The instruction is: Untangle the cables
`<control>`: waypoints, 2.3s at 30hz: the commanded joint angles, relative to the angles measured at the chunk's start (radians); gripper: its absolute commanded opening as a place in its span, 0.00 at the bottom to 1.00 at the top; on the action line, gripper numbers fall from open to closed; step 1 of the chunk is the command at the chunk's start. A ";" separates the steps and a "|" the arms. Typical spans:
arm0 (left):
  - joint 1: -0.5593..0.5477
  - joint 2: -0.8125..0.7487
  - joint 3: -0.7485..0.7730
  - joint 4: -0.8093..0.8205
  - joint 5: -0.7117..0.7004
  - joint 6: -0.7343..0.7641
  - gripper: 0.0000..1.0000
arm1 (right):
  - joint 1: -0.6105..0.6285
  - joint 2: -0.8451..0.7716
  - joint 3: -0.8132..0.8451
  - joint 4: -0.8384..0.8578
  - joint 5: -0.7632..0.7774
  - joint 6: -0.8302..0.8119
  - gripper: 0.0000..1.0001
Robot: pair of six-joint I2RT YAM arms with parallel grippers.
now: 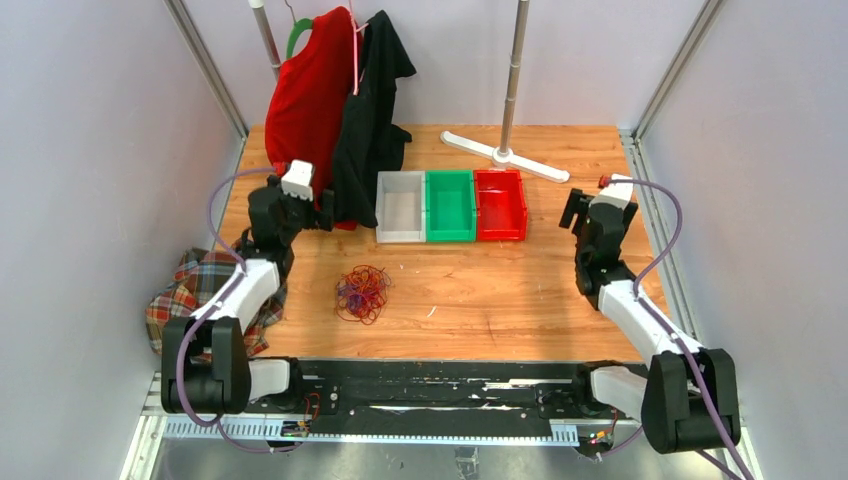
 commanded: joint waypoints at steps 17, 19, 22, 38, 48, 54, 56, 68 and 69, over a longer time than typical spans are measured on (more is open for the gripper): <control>-0.094 0.033 0.292 -1.218 0.531 0.533 0.92 | 0.277 0.061 0.269 -0.469 -0.545 0.268 0.77; -0.119 0.027 0.280 -1.168 0.507 0.500 0.91 | 0.341 0.057 0.255 -0.460 -0.529 0.268 0.73; -0.162 0.032 0.282 -1.098 0.468 0.476 0.90 | 0.417 0.049 0.240 -0.454 -0.502 0.264 0.68; -0.243 0.259 0.390 -0.985 0.415 0.507 0.56 | 0.644 0.113 0.274 -0.437 -0.479 0.271 0.50; -0.243 0.102 0.429 -1.077 0.545 0.425 0.04 | 0.722 0.202 0.312 -0.375 -0.505 0.273 0.42; -0.244 0.028 0.503 -1.185 0.562 0.365 0.01 | 0.795 0.242 0.361 -0.325 -0.507 0.245 0.50; -0.245 0.017 0.492 -1.198 0.554 0.372 0.06 | 0.805 0.256 0.373 -0.315 -0.497 0.246 0.52; -0.272 0.219 0.490 -1.254 0.531 0.797 0.71 | 0.812 0.138 0.277 -0.323 -0.447 0.254 0.66; -0.272 0.238 0.499 -1.265 0.526 0.839 0.71 | 0.813 0.133 0.274 -0.327 -0.447 0.252 0.66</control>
